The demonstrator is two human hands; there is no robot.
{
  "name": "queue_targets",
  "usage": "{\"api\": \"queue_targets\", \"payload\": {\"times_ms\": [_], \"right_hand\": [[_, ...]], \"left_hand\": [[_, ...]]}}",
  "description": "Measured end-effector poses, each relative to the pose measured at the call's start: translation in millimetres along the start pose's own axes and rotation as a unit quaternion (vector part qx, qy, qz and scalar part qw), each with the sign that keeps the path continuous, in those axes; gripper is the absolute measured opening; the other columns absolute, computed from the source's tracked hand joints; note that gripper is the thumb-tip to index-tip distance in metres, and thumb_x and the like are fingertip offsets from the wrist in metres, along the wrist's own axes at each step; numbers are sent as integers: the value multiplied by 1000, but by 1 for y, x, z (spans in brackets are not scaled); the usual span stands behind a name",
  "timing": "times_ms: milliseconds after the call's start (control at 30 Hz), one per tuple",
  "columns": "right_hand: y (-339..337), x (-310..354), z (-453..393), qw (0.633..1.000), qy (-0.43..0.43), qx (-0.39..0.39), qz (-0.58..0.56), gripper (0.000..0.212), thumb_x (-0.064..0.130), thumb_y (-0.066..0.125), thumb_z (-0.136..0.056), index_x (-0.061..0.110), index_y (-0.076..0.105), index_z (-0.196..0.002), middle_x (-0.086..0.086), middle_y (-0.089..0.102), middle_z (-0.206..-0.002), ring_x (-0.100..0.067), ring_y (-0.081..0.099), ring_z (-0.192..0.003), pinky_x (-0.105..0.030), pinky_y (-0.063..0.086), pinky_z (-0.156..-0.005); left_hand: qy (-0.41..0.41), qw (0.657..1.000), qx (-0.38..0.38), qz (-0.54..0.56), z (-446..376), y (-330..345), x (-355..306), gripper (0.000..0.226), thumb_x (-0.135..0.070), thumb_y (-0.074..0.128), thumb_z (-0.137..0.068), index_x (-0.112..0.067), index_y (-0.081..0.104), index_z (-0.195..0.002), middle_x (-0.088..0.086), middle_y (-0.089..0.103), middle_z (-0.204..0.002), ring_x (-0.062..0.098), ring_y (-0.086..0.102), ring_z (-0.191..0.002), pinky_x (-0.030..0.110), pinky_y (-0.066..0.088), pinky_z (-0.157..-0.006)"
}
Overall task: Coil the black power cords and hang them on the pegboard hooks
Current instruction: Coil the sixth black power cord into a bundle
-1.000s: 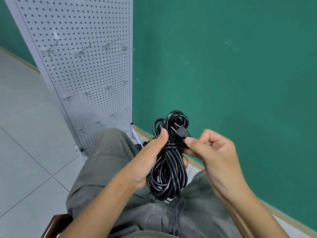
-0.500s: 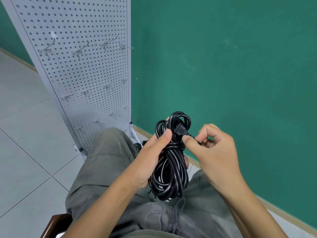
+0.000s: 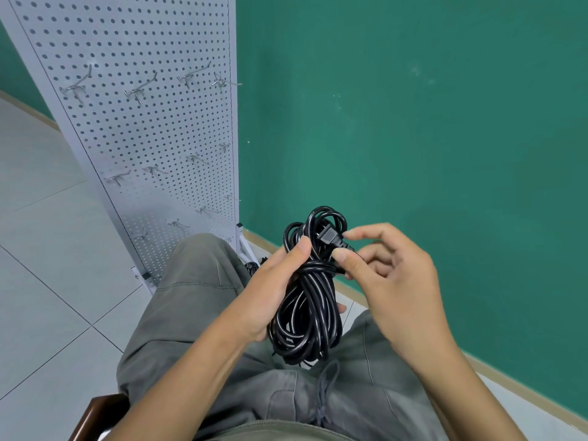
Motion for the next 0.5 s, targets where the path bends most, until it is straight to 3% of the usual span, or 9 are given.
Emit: {"api": "queue_targets", "payload": {"times_ms": [133, 267, 367, 433, 500], "right_hand": [[-1, -4, 4, 999, -29, -41, -21, 15, 12, 82, -83, 26, 79, -88, -5, 58, -60, -8, 40, -54, -18, 39, -56], [1, -9, 3, 998, -41, -53, -4, 24, 8, 80, -85, 29, 80, -97, 7, 61, -62, -5, 38, -56, -14, 37, -57], [3, -13, 2, 995, -70, -69, 33, 26, 10, 80, -86, 33, 80, -98, -6, 66, -69, -7, 38, -57, -22, 38, -56], [4, -12, 1, 988, -108, -88, 72, 27, 9, 80, -85, 32, 80, -99, -7, 60, -63, -9, 38, -55, -24, 37, -55], [6, -10, 0, 979, -141, -101, 104, 25, 6, 80, -85, 26, 81, -101, -1, 52, -58, -8, 37, -55, -17, 34, -54]], "left_hand": [[-7, 1000, -6, 10, 1, 2, -1, 58, -53, 60, -83, -12, 62, -124, 20, 74, -109, 47, 71, -81, 50, 63, -64], [26, 999, -39, 0, -1, -2, 0, 56, -48, 64, -86, -8, 64, -124, 25, 71, -117, 47, 69, -97, 57, 62, -78], [51, 997, -55, -33, -2, -3, -1, 39, -46, 63, -87, -18, 74, -111, 13, 76, -114, 34, 70, -108, 63, 52, -99], [58, 995, -56, -53, 0, 0, -3, 34, -45, 60, -86, -21, 74, -106, 2, 79, -105, 18, 73, -102, 50, 55, -101], [72, 994, -46, -64, 1, 2, -5, 31, -43, 57, -86, -22, 72, -104, -5, 79, -97, 7, 74, -92, 31, 59, -91]]}}
Point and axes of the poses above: each hand's wrist, its own z-axis away from the middle knuckle, its own y-axis out of the palm, x = y × z, the point moved 5 cm from there along -z, towards the middle knuckle
